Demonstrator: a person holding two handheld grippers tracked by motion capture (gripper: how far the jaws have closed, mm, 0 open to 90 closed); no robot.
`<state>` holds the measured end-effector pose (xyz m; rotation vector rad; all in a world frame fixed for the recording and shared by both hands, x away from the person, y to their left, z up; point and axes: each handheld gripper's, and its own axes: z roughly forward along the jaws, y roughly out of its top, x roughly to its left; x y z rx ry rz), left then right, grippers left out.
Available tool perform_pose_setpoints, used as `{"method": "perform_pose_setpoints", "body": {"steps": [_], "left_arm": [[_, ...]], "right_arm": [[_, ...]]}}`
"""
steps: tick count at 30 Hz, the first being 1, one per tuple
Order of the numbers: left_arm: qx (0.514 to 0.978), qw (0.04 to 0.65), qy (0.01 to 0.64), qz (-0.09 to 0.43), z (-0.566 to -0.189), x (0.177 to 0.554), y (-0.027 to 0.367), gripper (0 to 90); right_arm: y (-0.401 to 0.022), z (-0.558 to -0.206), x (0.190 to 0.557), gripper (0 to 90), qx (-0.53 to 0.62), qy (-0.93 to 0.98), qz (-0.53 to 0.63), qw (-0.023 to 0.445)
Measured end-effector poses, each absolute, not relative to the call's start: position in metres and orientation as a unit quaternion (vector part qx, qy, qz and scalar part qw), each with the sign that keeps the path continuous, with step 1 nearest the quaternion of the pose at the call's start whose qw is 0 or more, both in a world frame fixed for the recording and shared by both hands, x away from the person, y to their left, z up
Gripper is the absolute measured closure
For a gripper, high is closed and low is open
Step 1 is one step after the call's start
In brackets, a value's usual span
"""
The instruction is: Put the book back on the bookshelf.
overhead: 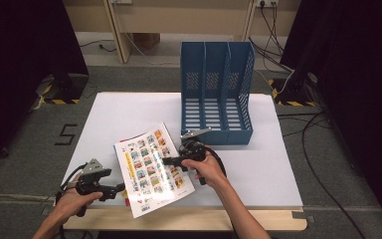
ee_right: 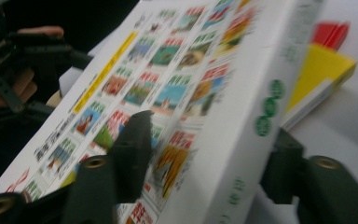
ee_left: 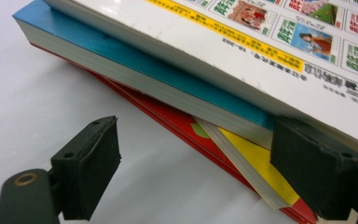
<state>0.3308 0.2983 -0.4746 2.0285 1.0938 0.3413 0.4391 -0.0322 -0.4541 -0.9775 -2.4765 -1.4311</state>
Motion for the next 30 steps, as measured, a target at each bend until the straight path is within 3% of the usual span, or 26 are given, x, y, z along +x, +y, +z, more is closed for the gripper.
{"method": "perform_pose_setpoints", "body": {"steps": [3, 9, 21, 30], "left_arm": [[0.8, 0.394, 0.431, 0.137, -0.475, 0.33, 0.298, 14.9], [0.798, 0.394, 0.435, 0.137, -0.475, 0.33, 0.298, 14.2], [0.793, 0.401, 0.441, 0.127, -0.477, 0.331, 0.301, 14.3], [0.764, 0.421, 0.471, 0.136, -0.474, 0.336, 0.309, 17.8]], "right_arm": [[-0.027, -0.444, 0.432, 57.8, -0.294, -0.822, -0.487, 0.025], [-0.022, -0.434, 0.425, 69.3, -0.273, -0.813, -0.513, 0.0], [-0.022, -0.43, 0.423, 69.8, -0.262, -0.811, -0.524, -0.013], [-0.037, -0.42, 0.415, 69.9, -0.246, -0.804, -0.54, -0.042]]}}
